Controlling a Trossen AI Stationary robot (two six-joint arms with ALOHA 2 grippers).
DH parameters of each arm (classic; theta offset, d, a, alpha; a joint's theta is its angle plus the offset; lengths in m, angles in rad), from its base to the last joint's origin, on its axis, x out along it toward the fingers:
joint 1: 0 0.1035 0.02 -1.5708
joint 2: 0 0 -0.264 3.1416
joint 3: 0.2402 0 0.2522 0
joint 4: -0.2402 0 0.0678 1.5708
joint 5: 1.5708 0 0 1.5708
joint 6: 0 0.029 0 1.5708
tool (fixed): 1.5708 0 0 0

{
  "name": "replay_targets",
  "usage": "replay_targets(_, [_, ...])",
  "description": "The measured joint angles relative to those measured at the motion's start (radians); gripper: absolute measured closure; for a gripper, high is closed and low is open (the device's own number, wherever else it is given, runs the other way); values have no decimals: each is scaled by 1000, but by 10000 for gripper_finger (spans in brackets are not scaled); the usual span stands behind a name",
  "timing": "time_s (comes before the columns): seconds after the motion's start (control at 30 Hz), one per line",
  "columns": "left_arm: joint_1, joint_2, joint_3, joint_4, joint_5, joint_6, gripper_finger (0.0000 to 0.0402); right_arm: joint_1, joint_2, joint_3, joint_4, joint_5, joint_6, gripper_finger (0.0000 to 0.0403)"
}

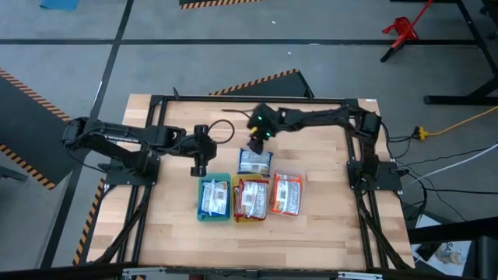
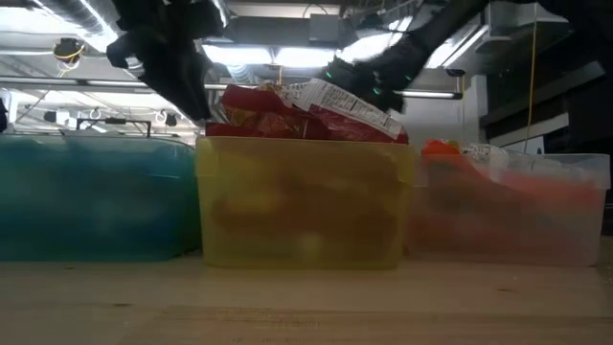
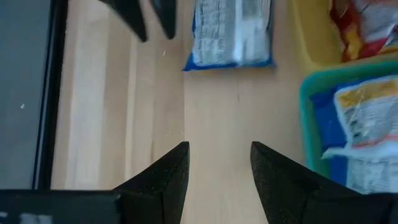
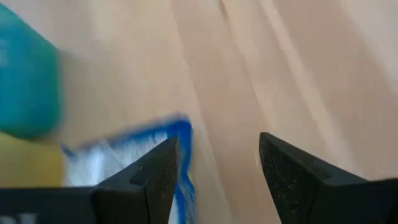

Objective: Sort Maruchan noodles
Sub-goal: Put the blue noodle pack into the green bin

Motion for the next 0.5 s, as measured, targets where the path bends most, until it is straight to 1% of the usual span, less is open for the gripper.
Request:
replay_targets(0.07, [15, 0, -7, 3, 1, 7, 237, 0, 8, 97, -52, -33, -40, 194])
replay_targets(0.13, [27, 0, -12, 10, 11, 7, 237, 1, 4, 179, -131, -38, -69, 194])
replay_targets(0.2, [40, 0, -13, 9, 51, 7, 237, 6, -9, 247, -280, -35, -95, 194])
replay_targets(0.27, [49, 0, -13, 11, 75, 6, 237, 22, -17, 299, -400, 6, -125, 194])
replay_targets(0.37, [56, 0, -14, 18, 75, 6, 237, 70, -21, 301, -518, 103, -166, 194])
replay_targets(0.5, [60, 0, -14, 37, 76, 5, 237, 147, -18, 222, -508, 135, -192, 194])
